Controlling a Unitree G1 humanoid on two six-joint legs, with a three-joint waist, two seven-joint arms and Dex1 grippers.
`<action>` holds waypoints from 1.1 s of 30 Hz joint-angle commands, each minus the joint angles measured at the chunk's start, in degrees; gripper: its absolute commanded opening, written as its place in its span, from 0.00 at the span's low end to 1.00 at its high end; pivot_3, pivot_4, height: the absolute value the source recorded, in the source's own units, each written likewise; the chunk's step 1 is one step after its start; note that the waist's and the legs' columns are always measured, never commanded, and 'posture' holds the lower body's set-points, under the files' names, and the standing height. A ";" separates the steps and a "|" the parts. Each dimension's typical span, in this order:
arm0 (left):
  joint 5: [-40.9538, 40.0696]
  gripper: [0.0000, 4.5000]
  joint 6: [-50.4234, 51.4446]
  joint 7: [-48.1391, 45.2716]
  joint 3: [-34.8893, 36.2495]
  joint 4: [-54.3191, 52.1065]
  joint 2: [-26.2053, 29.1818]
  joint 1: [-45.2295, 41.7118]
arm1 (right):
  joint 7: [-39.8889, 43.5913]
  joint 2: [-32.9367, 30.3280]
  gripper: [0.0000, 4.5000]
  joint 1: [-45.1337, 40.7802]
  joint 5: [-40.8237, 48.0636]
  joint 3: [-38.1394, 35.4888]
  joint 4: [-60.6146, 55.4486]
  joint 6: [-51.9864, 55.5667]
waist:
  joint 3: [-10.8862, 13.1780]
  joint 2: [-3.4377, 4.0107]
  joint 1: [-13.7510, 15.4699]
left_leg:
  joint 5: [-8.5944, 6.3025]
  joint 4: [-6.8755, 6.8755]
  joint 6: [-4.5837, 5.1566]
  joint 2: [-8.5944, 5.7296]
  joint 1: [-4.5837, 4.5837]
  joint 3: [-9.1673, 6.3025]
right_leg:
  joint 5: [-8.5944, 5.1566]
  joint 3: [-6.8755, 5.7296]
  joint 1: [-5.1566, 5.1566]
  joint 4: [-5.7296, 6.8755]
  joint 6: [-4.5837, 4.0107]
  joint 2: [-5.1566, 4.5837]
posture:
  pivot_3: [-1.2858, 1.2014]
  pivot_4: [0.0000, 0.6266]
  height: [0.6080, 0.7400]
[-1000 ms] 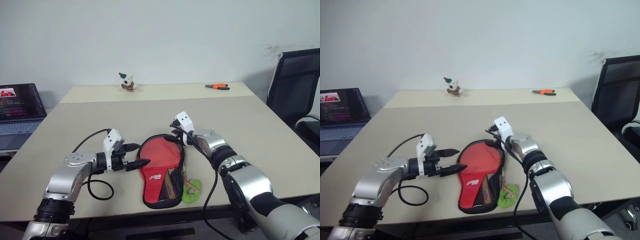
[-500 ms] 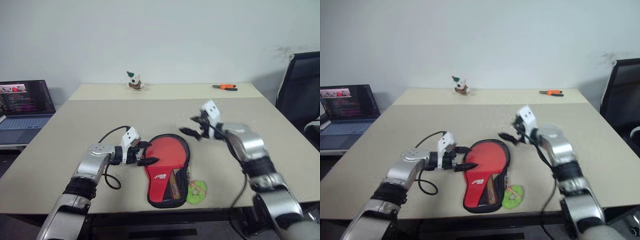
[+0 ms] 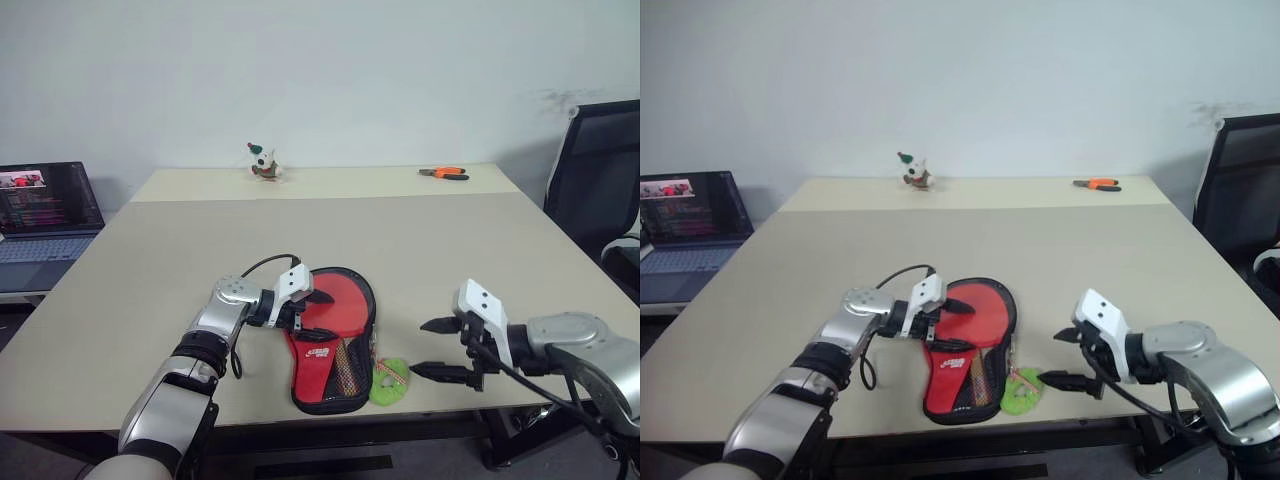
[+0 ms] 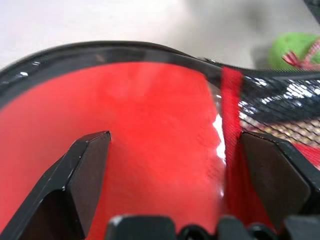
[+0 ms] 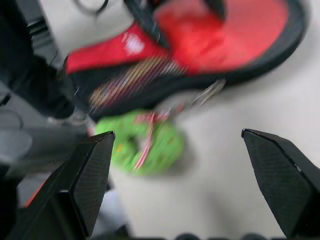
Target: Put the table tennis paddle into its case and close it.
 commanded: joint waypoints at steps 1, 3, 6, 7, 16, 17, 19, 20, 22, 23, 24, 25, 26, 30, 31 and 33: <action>2.17 1.00 -2.74 -0.33 -0.69 2.23 0.40 -0.70 | -0.72 -1.01 0.99 0.66 0.56 0.41 -3.07 -1.88 | -0.01 -0.01 0.04 | 0.00 0.01 0.00 0.00 0.03 -0.02 | 0.00 -0.01 0.03 0.00 0.01 0.00 | 0.52 0.24 1.00; 2.99 1.00 -3.86 0.16 -0.79 3.44 0.44 -0.74 | -0.21 -1.99 0.99 1.81 -0.02 1.92 -4.34 -3.29 | -0.02 -0.02 0.18 | 0.00 0.02 0.00 0.00 0.05 -0.05 | -0.01 -0.03 0.08 0.00 0.02 0.00 | 0.52 0.24 1.00; 3.58 1.00 -4.70 0.92 -0.73 4.90 0.20 -0.90 | 0.73 -3.93 0.99 3.15 -2.77 6.87 -6.20 -7.64 | -0.02 -0.03 0.19 | 0.00 0.02 0.00 -0.01 0.05 -0.06 | -0.01 -0.04 0.09 -0.02 0.02 0.00 | 0.52 0.24 1.00; 3.65 1.00 -4.90 0.99 -0.74 5.10 0.15 -0.93 | 0.95 -4.41 0.99 3.46 -3.29 7.94 -6.52 -8.74 | -0.02 -0.03 0.19 | 0.00 0.02 0.00 0.00 0.06 -0.06 | -0.01 -0.04 0.10 -0.02 0.02 0.00 | 0.52 0.24 1.00; 3.42 1.00 -4.94 1.13 -0.66 4.86 -0.48 -0.59 | -0.80 -0.61 0.99 2.01 -10.22 17.56 0.13 -15.89 | -0.05 -0.07 0.21 | 0.00 0.03 0.00 -0.01 0.34 -0.05 | -0.02 -0.03 0.35 -0.01 0.05 0.00 | 0.52 0.24 1.00; 3.42 1.00 -4.92 1.17 -0.63 4.89 -0.53 -0.64 | -0.78 -0.05 0.99 1.75 -10.71 18.05 1.12 -16.32 | -0.06 -0.09 0.21 | 0.00 0.04 0.00 0.00 0.34 -0.05 | -0.02 -0.03 0.35 0.00 0.05 0.00 | 0.52 0.24 1.00; 3.46 1.00 -4.90 1.29 -0.59 4.97 -0.61 -0.75 | -0.83 1.37 0.99 1.12 -11.29 18.91 3.17 -16.99 | -0.06 -0.09 0.21 | 0.01 0.04 -0.01 0.00 0.34 -0.05 | -0.02 -0.03 0.35 0.00 0.05 0.00 | 0.52 0.24 1.00; 3.48 1.00 -4.92 1.23 -0.59 4.91 -0.59 -0.73 | -0.99 2.33 0.99 0.64 -11.09 19.10 4.16 -16.56 | -0.06 -0.09 0.21 | 0.01 0.04 -0.01 0.00 0.34 -0.05 | -0.02 -0.03 0.35 0.00 0.04 0.00 | 0.52 0.24 1.00; 3.53 1.00 -4.95 1.16 -0.58 4.84 -0.56 -0.69 | -0.89 3.44 0.99 0.02 -10.95 19.29 5.33 -16.08 | -0.07 -0.09 0.23 | 0.01 0.04 -0.01 0.00 0.35 -0.05 | -0.02 -0.03 0.36 0.02 0.04 -0.01 | 0.52 0.24 1.00; 3.53 1.00 -4.94 1.14 -0.56 4.80 -0.56 -0.68 | -0.76 3.72 0.99 -0.25 -11.12 19.49 5.86 -16.09 | -0.07 -0.09 0.24 | 0.01 0.04 -0.01 0.00 0.35 -0.06 | -0.02 -0.03 0.36 0.02 0.04 0.00 | 0.52 0.24 1.00; 3.52 1.00 -4.90 1.16 -0.54 4.75 -0.56 -0.67 | -0.75 4.06 0.99 -0.56 -11.26 19.63 6.60 -15.81 | -0.07 -0.09 0.25 | 0.01 0.04 -0.01 0.00 0.35 -0.07 | -0.01 -0.04 0.36 0.02 0.04 0.00 | 0.52 0.24 1.00; 3.51 1.00 -4.90 1.17 -0.52 4.72 -0.55 -0.65 | -0.75 4.32 0.99 -0.95 -11.62 19.92 7.56 -15.71 | -0.08 -0.09 0.24 | 0.01 0.04 -0.01 0.00 0.35 -0.06 | -0.01 -0.03 0.36 0.02 0.04 -0.01 | 0.52 0.24 1.00; 3.51 1.00 -4.87 1.16 -0.52 4.64 -0.55 -0.61 | -0.86 4.57 0.99 -1.24 -11.99 20.10 8.40 -15.69 | -0.08 -0.09 0.25 | 0.01 0.04 -0.01 0.00 0.35 -0.06 | -0.01 -0.02 0.36 0.02 0.03 -0.01 | 0.52 0.24 1.00; 3.48 1.00 -4.76 1.20 -0.45 4.43 -0.48 -0.44 | -1.96 4.79 0.95 -2.03 -14.88 21.29 10.69 -17.77 | -0.09 -0.10 0.25 | 0.01 0.05 0.00 0.00 0.37 -0.06 | -0.01 -0.04 0.37 0.04 0.03 -0.01 | 0.52 0.24 1.00; 3.46 1.00 -4.75 1.16 -0.44 4.37 -0.45 -0.38 | -2.23 4.55 0.91 -2.21 -16.18 21.83 11.17 -18.95 | -0.09 -0.09 0.25 | 0.01 0.05 0.00 0.00 0.37 -0.07 | -0.01 -0.03 0.37 0.04 0.03 -0.01 | 0.52 0.24 1.00; 3.43 1.00 -4.69 1.09 -0.44 4.27 -0.42 -0.26 | -2.45 4.22 0.78 -2.30 -18.27 22.57 12.07 -21.11 | -0.10 -0.09 0.25 | 0.01 0.06 0.00 0.00 0.37 -0.05 | -0.01 -0.03 0.37 0.04 0.03 -0.01 | 0.52 0.24 1.00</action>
